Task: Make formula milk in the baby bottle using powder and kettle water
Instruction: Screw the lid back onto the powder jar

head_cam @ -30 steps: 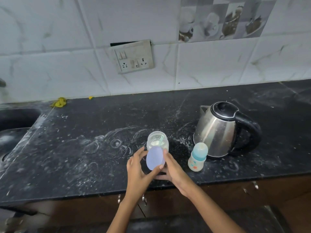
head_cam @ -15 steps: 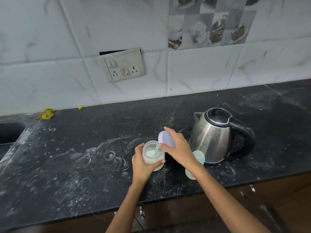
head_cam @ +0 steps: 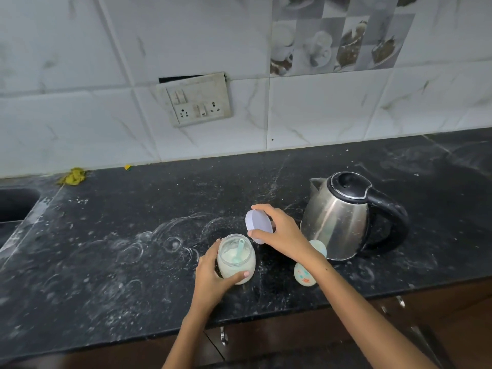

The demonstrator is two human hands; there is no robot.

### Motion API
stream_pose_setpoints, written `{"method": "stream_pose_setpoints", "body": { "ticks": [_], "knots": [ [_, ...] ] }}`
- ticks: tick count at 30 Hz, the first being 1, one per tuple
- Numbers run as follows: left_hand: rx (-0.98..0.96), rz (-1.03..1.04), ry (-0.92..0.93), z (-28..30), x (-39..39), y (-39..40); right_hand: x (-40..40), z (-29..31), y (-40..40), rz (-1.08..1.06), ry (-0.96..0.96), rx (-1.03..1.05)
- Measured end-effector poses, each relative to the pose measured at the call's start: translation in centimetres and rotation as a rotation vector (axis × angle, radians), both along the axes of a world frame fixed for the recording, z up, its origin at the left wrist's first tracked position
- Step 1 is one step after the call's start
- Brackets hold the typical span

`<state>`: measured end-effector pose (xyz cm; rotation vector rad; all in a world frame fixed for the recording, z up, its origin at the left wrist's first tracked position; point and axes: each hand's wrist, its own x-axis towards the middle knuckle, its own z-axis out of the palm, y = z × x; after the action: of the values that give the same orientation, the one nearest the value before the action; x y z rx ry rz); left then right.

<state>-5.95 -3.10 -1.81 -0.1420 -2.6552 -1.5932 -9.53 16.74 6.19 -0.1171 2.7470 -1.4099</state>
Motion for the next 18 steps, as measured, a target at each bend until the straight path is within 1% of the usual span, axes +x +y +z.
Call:
{"method": "stream_pose_setpoints", "body": {
  "ticks": [4,6,10,18],
  "knots": [
    [0.125,0.029,-0.055,0.3,-0.4,0.6,-0.3,0.5,-0.6,0.109,-0.023,0.022],
    [0.158,0.074,-0.052,-0.1,-0.4,1.4,-0.7,0.7,-1.0,0.167,-0.048,0.097],
    [0.175,0.137,-0.032,-0.9,-0.4,2.1,-1.1,0.8,-2.2,0.303,-0.084,0.283],
    [0.163,0.148,-0.018,-1.2,-0.6,2.2,-1.9,2.3,-4.2,0.618,-0.104,0.574]
  ]
}}
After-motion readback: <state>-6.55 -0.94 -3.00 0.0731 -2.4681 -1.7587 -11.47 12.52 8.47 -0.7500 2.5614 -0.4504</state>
